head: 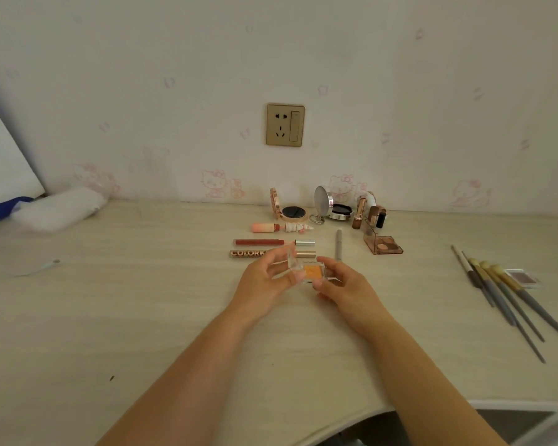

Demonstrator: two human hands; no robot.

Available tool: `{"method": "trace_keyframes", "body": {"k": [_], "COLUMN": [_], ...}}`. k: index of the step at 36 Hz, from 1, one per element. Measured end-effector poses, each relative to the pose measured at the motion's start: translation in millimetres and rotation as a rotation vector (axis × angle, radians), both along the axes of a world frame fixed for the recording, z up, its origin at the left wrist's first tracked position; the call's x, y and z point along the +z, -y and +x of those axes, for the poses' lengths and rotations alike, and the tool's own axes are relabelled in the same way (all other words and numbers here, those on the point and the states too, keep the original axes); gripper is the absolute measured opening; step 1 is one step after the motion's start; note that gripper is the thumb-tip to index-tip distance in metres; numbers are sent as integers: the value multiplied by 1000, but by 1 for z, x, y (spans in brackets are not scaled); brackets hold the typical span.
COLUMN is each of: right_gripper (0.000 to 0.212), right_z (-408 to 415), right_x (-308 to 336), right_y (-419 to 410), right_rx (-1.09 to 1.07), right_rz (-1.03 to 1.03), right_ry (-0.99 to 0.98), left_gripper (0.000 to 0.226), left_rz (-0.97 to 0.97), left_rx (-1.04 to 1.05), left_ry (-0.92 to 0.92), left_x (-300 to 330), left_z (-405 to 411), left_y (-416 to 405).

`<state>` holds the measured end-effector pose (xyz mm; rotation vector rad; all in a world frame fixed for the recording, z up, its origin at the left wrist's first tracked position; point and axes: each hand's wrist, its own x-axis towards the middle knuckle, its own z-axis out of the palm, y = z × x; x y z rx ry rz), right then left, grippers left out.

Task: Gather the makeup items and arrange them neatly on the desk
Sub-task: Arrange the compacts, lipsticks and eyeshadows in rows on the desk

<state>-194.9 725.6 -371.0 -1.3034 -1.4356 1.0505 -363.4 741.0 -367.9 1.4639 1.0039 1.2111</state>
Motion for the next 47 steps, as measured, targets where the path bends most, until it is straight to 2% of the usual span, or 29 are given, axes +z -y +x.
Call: {"method": "trace_keyframes", "body": {"k": [3, 8, 14, 22, 32, 41, 44, 47], "right_gripper": [43, 43, 51, 52, 53, 55, 61, 55], "right_z": [-8, -34, -68, -87, -90, -88, -88, -87], "right_x": [2, -2, -5, -7, -9, -8, -7, -6], "right_y": [-6, -16, -34, -51, -47, -44, -42, -38], "right_rx": [9, 67, 86, 46, 29, 36, 30, -24], "right_rz": [26, 107, 158, 161, 158, 133, 138, 134], "right_ry": [234, 450, 801, 968, 1089, 1067, 1035, 841], "left_gripper": [41, 48, 42, 44, 38, 62, 76, 64], "left_rz": [22, 63, 63, 0, -36, -39, 12, 128], "left_rx": [12, 60, 171, 209, 236, 241, 278, 464], "left_ry": [-119, -379, -478, -466, -459, -538, -532, -469], "left_x": [1, 0, -8, -13, -15, -18, -16, -11], "left_z": [-17, -52, -88, -100, -105, -104, -100, -93], "left_y": [-2, -5, -12, -33, -36, -36, -31, -22]}}
